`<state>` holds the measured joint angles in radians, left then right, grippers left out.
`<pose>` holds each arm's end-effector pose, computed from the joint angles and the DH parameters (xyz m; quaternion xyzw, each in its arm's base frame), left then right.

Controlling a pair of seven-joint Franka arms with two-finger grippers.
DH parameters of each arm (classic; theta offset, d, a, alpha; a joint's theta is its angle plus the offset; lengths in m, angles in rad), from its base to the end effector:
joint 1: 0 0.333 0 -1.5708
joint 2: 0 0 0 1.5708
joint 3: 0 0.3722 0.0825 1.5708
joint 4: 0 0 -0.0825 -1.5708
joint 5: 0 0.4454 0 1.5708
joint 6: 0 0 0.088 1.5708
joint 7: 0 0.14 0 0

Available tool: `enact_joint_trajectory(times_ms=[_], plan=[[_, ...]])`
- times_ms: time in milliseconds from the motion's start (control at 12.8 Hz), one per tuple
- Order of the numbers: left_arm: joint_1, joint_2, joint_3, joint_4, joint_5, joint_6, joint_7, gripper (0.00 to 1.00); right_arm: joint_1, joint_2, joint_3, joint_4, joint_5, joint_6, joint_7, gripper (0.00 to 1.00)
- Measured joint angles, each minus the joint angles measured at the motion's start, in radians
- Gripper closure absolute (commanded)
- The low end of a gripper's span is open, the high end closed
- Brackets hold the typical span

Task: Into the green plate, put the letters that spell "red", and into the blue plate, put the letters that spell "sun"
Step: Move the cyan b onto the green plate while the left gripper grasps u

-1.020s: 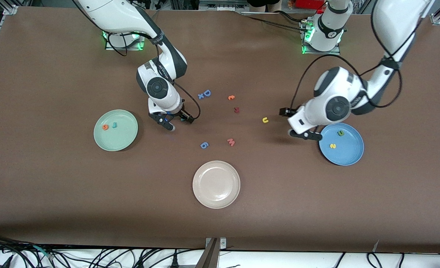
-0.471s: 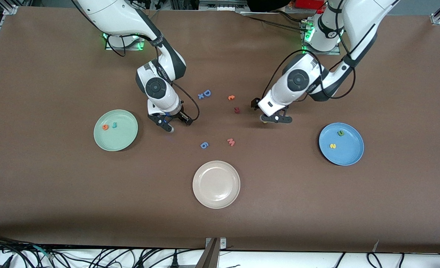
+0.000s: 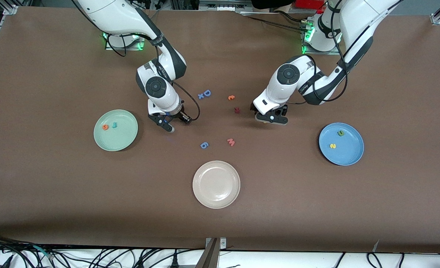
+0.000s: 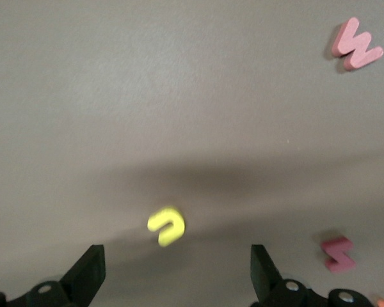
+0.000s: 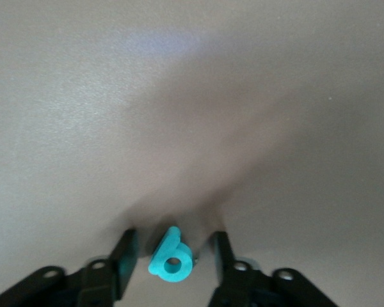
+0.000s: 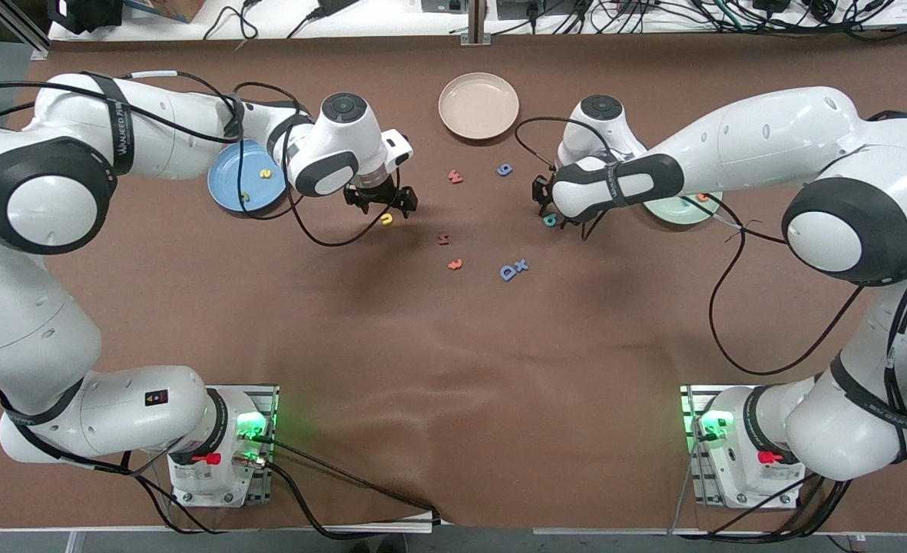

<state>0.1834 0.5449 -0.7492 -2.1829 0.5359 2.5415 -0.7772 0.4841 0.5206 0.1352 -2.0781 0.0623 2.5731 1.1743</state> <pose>0.5080 -0.3373 0.1662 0.9960 -0.0819 -0.0094 0.0331 0.5223 0.3746 0.1369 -0.9503 0.3070 0.0462 0.0225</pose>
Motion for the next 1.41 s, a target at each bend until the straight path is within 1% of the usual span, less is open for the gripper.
enact_joint_trajectory(times_ms=[78, 157, 314, 627, 784, 863, 941, 1020, 1098, 1255, 1412], plan=[[0.002, 0.031, 0.02, 0.005, 0.044, 0.034, -0.005, 0.01, 0.0, -0.003, 0.0, 0.0, 0.0, -0.001, 0.0, 0.87], [0.008, 0.058, 0.032, 0.009, 0.062, 0.054, -0.005, 0.01, 0.0, -0.004, 0.0, 0.0, 0.0, -0.001, 0.0, 0.87], [0.016, 0.087, 0.036, 0.018, 0.072, 0.065, -0.006, 0.02, 0.0, -0.004, 0.0, 0.0, 0.0, -0.001, 0.0, 0.87], [0.014, 0.088, 0.032, 0.019, 0.072, 0.065, -0.026, 0.04, 0.0, -0.005, -0.001, 0.002, 0.0, -0.012, -0.004, 0.87], [0.01, 0.088, 0.032, 0.019, 0.072, 0.064, -0.04, 0.05, -0.001, -0.022, -0.011, 0.028, -0.002, -0.106, -0.022, 0.87], [0.006, 0.088, 0.031, 0.018, 0.072, 0.056, -0.046, 0.07, -0.002, -0.042, -0.027, 0.052, -0.002, -0.19, -0.048, 0.87], [0.004, 0.088, 0.031, 0.018, 0.073, 0.04, -0.049, 0.11, -0.003, -0.069, -0.051, 0.076, -0.002, -0.276, -0.088, 0.87], [0.001, 0.088, 0.03, 0.018, 0.073, 0.029, -0.052, 0.2, -0.005, -0.097, -0.081, 0.093, -0.002, -0.349, -0.14, 0.87], [0.0, 0.088, 0.029, 0.018, 0.073, 0.026, -0.055, 0.34, -0.007, -0.125, -0.116, 0.101, -0.002, -0.405, -0.2, 0.87], [-0.002, 0.087, 0.029, 0.019, 0.073, 0.024, -0.06, 0.67, -0.01, -0.167, -0.2, 0.102, -0.002, -0.488, -0.353, 0.87], [-0.002, 0.08, 0.029, 0.02, 0.073, 0.016, -0.075, 0.94, -0.013, -0.18, -0.303, 0.09, -0.002, -0.516, -0.536, 0.87]])
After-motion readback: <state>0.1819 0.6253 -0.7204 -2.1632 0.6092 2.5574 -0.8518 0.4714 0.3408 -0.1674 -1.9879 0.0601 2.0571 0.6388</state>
